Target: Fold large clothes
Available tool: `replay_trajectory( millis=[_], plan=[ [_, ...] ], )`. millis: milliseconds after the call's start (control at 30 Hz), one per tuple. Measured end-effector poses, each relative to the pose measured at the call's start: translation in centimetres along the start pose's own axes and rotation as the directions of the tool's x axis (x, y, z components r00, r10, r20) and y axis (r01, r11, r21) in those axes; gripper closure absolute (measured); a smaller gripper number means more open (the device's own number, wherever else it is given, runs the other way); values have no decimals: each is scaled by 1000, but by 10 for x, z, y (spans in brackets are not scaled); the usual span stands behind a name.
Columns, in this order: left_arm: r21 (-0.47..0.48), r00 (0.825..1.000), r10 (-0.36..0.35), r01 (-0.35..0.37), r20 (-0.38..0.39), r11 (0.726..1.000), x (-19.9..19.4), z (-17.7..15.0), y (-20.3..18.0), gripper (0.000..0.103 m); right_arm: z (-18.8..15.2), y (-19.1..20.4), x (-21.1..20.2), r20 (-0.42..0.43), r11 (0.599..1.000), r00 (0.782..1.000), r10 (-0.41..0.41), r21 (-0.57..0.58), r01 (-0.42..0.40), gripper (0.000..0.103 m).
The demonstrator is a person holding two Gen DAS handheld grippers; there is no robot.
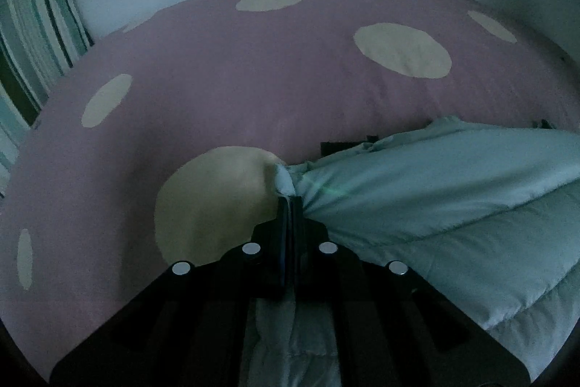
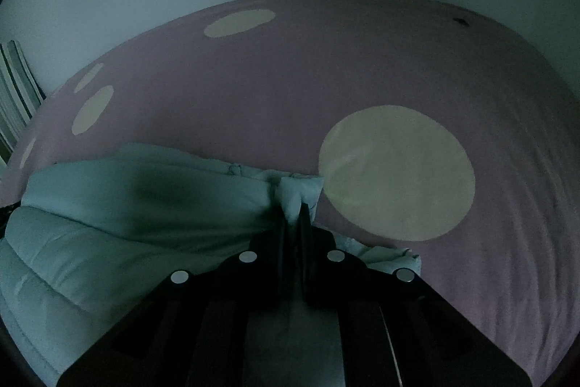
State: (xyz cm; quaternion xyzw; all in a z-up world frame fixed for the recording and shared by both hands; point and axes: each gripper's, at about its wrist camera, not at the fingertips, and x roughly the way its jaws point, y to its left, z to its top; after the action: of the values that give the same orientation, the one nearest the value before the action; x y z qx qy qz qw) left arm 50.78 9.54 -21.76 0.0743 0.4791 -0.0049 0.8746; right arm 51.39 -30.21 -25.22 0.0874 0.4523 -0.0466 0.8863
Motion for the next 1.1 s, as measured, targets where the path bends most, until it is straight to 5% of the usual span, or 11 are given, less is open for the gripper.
replay_trajectory(
  millis=[100,167,367,467,600,1100],
  plan=[
    [-38,999,36,-36,6,999,-20,-2,9,71,2,-2,-14,0,1000,1000,-14,4,14,89],
    [-85,997,49,-45,52,995,-46,-5,14,45,2,4,-38,39,999,999,-33,7,33,84],
    [-106,986,-95,110,140,988,-99,-23,-26,17,-14,55,-90,158,998,985,64,-36,-59,58],
    [-59,978,-148,158,150,986,-102,-33,-67,17,-25,88,-82,145,994,985,91,-79,-80,57],
    [-65,987,-133,140,92,988,-71,-46,-96,17,-34,106,-58,117,995,991,65,-81,-56,57],
    [-32,992,-84,87,94,996,-26,-61,-108,12,-50,114,-8,85,992,996,-18,-122,29,54]
  ],
)
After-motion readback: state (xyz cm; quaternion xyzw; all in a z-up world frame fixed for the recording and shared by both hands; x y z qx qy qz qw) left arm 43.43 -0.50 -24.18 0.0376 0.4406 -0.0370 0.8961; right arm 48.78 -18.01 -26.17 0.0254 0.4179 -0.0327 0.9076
